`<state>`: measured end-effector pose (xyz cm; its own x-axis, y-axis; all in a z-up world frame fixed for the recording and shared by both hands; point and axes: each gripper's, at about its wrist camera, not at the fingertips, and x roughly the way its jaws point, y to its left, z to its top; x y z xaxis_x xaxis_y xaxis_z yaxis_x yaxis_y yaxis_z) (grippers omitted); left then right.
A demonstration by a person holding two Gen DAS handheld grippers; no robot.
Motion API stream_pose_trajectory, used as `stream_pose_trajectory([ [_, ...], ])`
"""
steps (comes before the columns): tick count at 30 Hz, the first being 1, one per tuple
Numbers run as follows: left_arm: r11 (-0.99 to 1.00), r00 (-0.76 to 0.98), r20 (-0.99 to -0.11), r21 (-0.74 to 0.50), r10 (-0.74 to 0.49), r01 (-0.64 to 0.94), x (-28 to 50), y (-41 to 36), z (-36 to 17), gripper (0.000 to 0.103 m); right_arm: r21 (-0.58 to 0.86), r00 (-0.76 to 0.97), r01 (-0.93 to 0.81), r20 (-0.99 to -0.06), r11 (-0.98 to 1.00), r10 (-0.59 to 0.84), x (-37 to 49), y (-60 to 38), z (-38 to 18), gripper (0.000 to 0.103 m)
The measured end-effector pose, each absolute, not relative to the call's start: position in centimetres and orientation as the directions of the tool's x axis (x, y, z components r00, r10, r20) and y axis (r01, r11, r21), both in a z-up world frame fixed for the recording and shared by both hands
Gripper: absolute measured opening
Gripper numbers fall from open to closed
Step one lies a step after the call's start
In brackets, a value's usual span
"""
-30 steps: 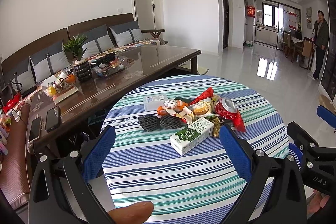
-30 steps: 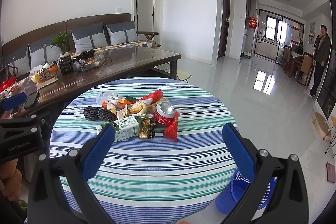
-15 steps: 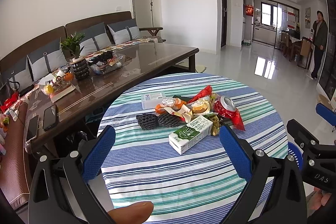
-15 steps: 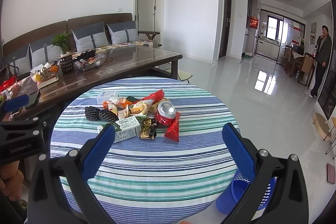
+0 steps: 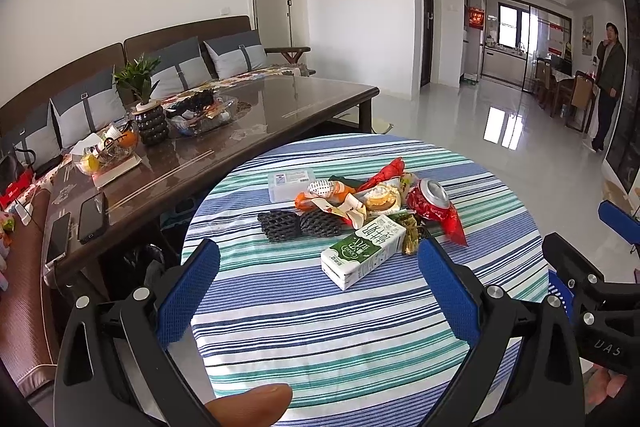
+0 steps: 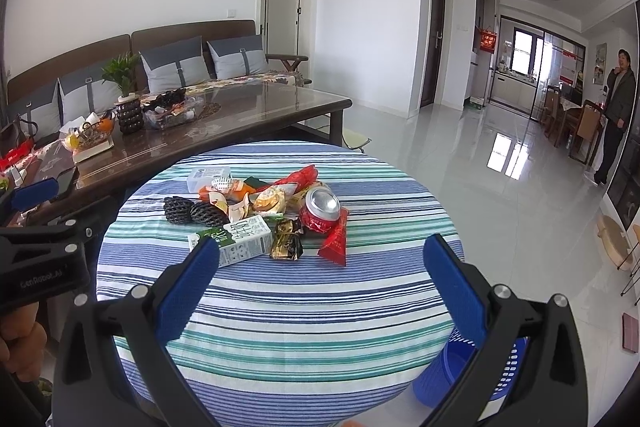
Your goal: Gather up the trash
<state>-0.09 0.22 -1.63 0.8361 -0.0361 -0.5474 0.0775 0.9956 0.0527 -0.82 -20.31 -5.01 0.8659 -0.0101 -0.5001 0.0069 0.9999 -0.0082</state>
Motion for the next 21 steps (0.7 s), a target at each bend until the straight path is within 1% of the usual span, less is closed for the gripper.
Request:
stream_pose_trajectory([
  [8, 0.996, 0.836, -0.548, 0.050, -0.037, 0.077, -0.1, 0.3, -1.6, 0.098, -0.004, 0.867, 0.007, -0.498, 1.000, -0.008, -0.8, -20.3, -4.9, 0.098],
  [15, 0.994, 0.846, -0.531, 0.056, -0.046, 0.090, -0.5, 0.2, -1.7, 0.098, -0.013, 0.882, 0.015, -0.471, 1.000, -0.019, -1.1, -20.3, -4.4, 0.098],
  [21, 0.990, 0.818, -0.570, 0.053, -0.076, 0.128, 1.2, 0.1, -3.4, 0.098, -0.004, 0.860, 0.012, -0.510, 1.000, -0.012, 0.0, -20.6, -6.3, 0.098],
])
